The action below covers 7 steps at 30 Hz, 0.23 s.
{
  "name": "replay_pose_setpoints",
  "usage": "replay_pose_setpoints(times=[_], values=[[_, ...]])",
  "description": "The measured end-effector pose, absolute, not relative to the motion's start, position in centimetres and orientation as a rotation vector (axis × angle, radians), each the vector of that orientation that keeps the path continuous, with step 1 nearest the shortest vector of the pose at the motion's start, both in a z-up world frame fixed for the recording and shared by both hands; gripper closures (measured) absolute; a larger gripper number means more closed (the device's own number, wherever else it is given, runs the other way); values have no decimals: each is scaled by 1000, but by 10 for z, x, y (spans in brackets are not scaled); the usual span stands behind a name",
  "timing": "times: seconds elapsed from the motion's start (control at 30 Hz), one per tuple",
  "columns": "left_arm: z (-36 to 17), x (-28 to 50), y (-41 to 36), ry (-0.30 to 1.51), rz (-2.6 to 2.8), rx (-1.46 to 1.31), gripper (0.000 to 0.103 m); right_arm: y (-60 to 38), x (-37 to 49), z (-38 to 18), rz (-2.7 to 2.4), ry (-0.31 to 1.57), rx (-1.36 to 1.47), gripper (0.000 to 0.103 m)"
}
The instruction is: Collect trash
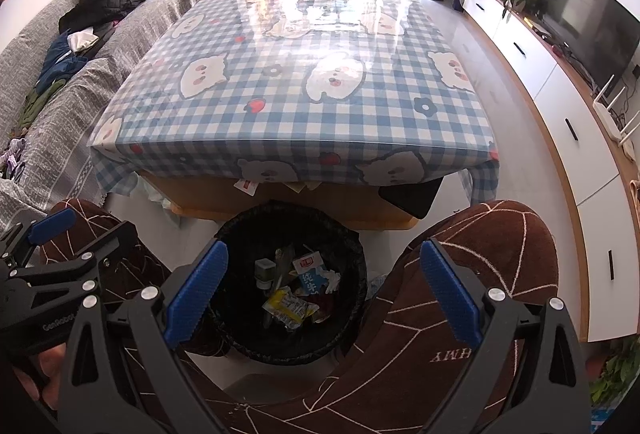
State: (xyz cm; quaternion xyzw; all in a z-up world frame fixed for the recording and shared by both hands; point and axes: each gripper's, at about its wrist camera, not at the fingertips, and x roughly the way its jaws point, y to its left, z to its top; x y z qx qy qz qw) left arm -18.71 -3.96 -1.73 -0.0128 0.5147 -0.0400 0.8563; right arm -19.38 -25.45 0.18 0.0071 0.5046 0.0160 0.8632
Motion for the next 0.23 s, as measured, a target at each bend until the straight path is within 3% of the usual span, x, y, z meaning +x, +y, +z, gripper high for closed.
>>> replay_pose_setpoints(times=[0.23], values=[[-18, -187, -36, 1083, -73, -52, 6, -256, -194, -1, 28, 1063, 20, 10]])
